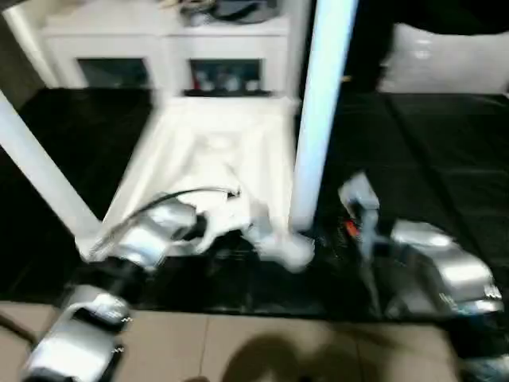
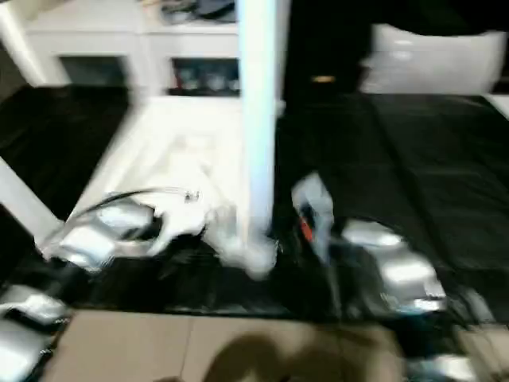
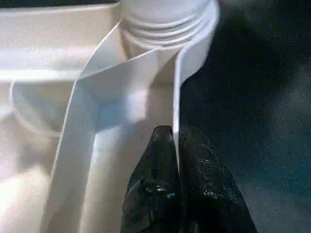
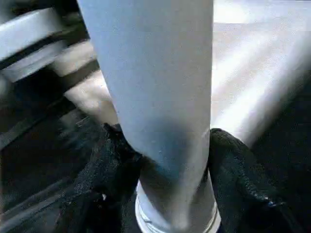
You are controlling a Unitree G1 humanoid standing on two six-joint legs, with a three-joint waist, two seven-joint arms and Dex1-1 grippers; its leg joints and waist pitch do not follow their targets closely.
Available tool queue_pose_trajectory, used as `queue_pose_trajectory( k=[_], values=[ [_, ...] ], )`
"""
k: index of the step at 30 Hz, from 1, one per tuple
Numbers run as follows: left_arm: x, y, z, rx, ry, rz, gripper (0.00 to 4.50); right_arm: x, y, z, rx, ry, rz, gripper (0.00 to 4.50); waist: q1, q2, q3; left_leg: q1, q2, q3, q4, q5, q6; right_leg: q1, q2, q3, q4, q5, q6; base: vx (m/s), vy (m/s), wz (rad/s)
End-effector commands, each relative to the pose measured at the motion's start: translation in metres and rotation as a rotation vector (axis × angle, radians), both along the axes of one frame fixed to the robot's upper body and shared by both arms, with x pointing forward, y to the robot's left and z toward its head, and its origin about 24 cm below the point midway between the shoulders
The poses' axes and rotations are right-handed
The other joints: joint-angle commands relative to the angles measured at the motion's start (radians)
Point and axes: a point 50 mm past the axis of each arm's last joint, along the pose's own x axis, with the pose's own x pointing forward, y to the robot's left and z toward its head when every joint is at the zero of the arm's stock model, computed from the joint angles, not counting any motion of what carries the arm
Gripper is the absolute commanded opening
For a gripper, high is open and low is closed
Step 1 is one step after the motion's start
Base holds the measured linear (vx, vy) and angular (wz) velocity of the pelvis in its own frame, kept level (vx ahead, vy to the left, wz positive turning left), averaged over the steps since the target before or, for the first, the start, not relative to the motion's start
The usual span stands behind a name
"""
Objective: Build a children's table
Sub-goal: Rotate leg to tighten
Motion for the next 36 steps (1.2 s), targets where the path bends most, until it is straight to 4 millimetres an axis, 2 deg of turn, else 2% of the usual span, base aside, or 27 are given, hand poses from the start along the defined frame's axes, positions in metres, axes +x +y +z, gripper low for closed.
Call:
queue_pose_trajectory(
  k=[1, 2, 3, 4, 5, 6, 7, 8, 10, 13, 15, 18, 19, 22, 23, 26, 31, 34, 36],
  values=[
    [0.002, -0.039, 0.018, -0.096, -0.069, -0.015, 0.0, 0.003, 0.035, -0.01, -0.008, 0.066, -0.001, 1.95, -0.014, 0.0, -0.055, -0.008, 0.008, -0.012, -0.068, -0.325, 0.021, 0.057, -0.049, 0.003, -0.118, -0.648, -0.001, 0.0, 0.0, 0.0],
    [0.004, -0.043, 0.019, -0.092, -0.079, 0.019, 0.0, 0.007, 0.038, -0.011, -0.024, 0.07, -0.047, 1.95, -0.023, -0.001, -0.057, -0.009, 0.011, -0.014, -0.071, -0.336, 0.024, 0.059, -0.047, 0.001, -0.121, -0.631, -0.002, 0.0, 0.0, 0.0],
    [0.005, -0.045, 0.019, -0.09, -0.085, 0.033, 0.0, 0.01, 0.04, -0.011, -0.029, 0.068, -0.07, 1.95, -0.039, -0.001, -0.06, -0.011, 0.012, -0.018, -0.072, -0.345, 0.028, 0.062, -0.048, -0.002, -0.119, -0.591, -0.013, 0.0, 0.0, 0.0],
    [0.006, -0.048, 0.021, -0.092, -0.095, 0.064, 0.0, 0.014, 0.045, -0.01, -0.031, 0.038, -0.098, 1.95, -0.047, 0.003, -0.061, -0.003, 0.013, -0.018, -0.071, -0.355, 0.039, 0.058, -0.051, -0.001, -0.123, -0.565, -0.03, 0.0, 0.0, 0.0],
    [0.007, -0.049, 0.021, -0.093, -0.1, 0.078, 0.0, 0.016, 0.047, -0.009, -0.019, 0.024, -0.106, 1.95, -0.052, 0.001, -0.063, -0.005, 0.014, -0.017, -0.072, -0.342, 0.052, 0.061, -0.054, 0.001, -0.119, -0.524, -0.052, 0.0, 0.0, 0.0],
    [0.007, -0.05, 0.021, -0.092, -0.102, 0.084, 0.0, 0.017, 0.048, -0.007, -0.012, 0.007, -0.107, 1.95, -0.052, -0.007, -0.063, -0.008, 0.015, -0.016, -0.074, -0.332, 0.058, 0.062, -0.054, 0.003, -0.118, -0.512, -0.059, 0.0, 0.0, 0.0],
    [0.007, -0.05, 0.021, -0.092, -0.102, 0.084, 0.0, 0.017, 0.048, -0.007, -0.012, 0.007, -0.107, 1.95, -0.05, -0.004, -0.062, -0.008, 0.015, -0.014, -0.075, -0.326, 0.064, 0.061, -0.054, 0.005, -0.115, -0.502, -0.069, 0.0, 0.0, 0.0],
    [0.007, -0.05, 0.022, -0.091, -0.103, 0.086, 0.0, 0.017, 0.049, -0.007, -0.008, -0.002, -0.108, 2.61, -0.049, -0.004, -0.063, -0.01, 0.017, -0.015, -0.076, -0.316, 0.068, 0.064, -0.056, 0.008, -0.11, -0.485, -0.08, 0.0, 0.0, 0.0],
    [0.007, -0.046, 0.02, -0.08, -0.106, 0.09, 0.0, 0.016, 0.047, -0.006, -0.013, -0.012, -0.096, 2.63, -0.048, -0.004, -0.064, -0.011, 0.02, -0.015, -0.078, -0.306, 0.072, 0.065, -0.056, 0.012, -0.106, -0.463, -0.091, 0.0, 0.0, 0.0],
    [0.005, -0.035, 0.017, -0.06, -0.118, 0.07, 0.0, 0.013, 0.034, -0.007, -0.04, -0.04, -0.055, 3.02, -0.033, -0.003, -0.069, -0.011, 0.024, -0.009, -0.076, -0.245, 0.085, 0.066, -0.058, 0.025, -0.091, -0.372, -0.131, 0.0, 0.0, 0.0],
    [0.004, -0.029, 0.014, -0.051, -0.122, 0.048, 0.0, 0.01, 0.027, -0.005, -0.04, -0.063, -0.016, 3.06, -0.029, -0.003, -0.072, -0.015, 0.024, -0.007, -0.074, -0.214, 0.098, 0.07, -0.059, 0.027, -0.086, -0.341, -0.147, 0.0, 0.0, 0.0],
    [0.002, -0.024, 0.012, -0.04, -0.12, 0.014, 0.0, 0.007, 0.02, -0.003, -0.037, -0.079, 0.021, 3.2, -0.017, -0.006, -0.076, -0.021, 0.025, -0.005, -0.07, -0.162, 0.115, 0.073, -0.059, 0.03, -0.077, -0.296, -0.157, 0.0, 0.0, 0.0],
    [-0.002, -0.016, 0.008, -0.025, -0.113, -0.04, 0.0, 0.001, 0.01, 0.002, -0.027, -0.101, 0.097, 3.45, -0.009, -0.005, -0.076, -0.023, 0.023, -0.005, -0.068, -0.147, 0.119, 0.074, -0.058, 0.031, -0.075, -0.282, -0.159, 0.0, 0.0, 0.0],
    [-0.005, -0.008, 0.005, -0.004, -0.117, -0.115, 0.0, -0.007, -0.003, 0.009, -0.026, -0.103, 0.21, 3.65, 0.003, -0.005, -0.075, -0.02, 0.027, -0.002, -0.068, -0.158, 0.136, 0.072, -0.057, 0.033, -0.071, -0.281, -0.158, 0.0, 0.0, 0.0],
    [-0.006, -0.005, 0.005, 0.001, -0.112, -0.152, 0.0, -0.01, -0.009, 0.01, -0.04, -0.095, 0.239, 3.79, 0.016, -0.001, -0.074, -0.016, 0.03, -0.001, -0.069, -0.158, 0.129, 0.07, -0.057, 0.032, -0.073, -0.31, -0.15, 0.0, 0.0, 0.0],
    [-0.009, -0.001, 0.004, 0.024, -0.103, -0.211, 0.0, -0.012, -0.02, 0.013, -0.068, -0.088, 0.28, 3.99, 0.026, -0.002, -0.07, -0.01, 0.032, 0.0, -0.073, -0.192, 0.104, 0.065, -0.056, 0.031, -0.078, -0.372, -0.135, 0.0, 0.0, 0.0],
    [-0.015, 0.006, 0.003, 0.067, -0.086, -0.347, 0.0, -0.018, -0.033, 0.018, -0.107, -0.059, 0.387, 3.99, 0.041, -0.002, -0.072, -0.007, 0.037, 0.0, -0.074, -0.199, 0.098, 0.062, -0.056, 0.037, -0.071, -0.33, -0.151, 0.0, 0.0, 0.0],
    [-0.021, 0.008, 0.003, 0.078, -0.056, -0.443, 0.0, -0.024, -0.034, 0.02, -0.094, -0.033, 0.482, 3.99, 0.046, -0.001, -0.072, -0.009, 0.035, 0.001, -0.073, -0.202, 0.098, 0.066, -0.059, 0.035, -0.073, -0.351, -0.147, 0.0, 0.0, 0.0],
    [-0.024, 0.009, 0.003, 0.083, -0.044, -0.481, 0.0, -0.026, -0.033, 0.02, -0.09, -0.02, 0.527, 3.74, 0.049, -0.004, -0.073, -0.01, 0.037, 0.001, -0.073, -0.186, 0.099, 0.065, -0.058, 0.035, -0.072, -0.35, -0.146, 0.0, 0.0, 0.0]
  ],
)
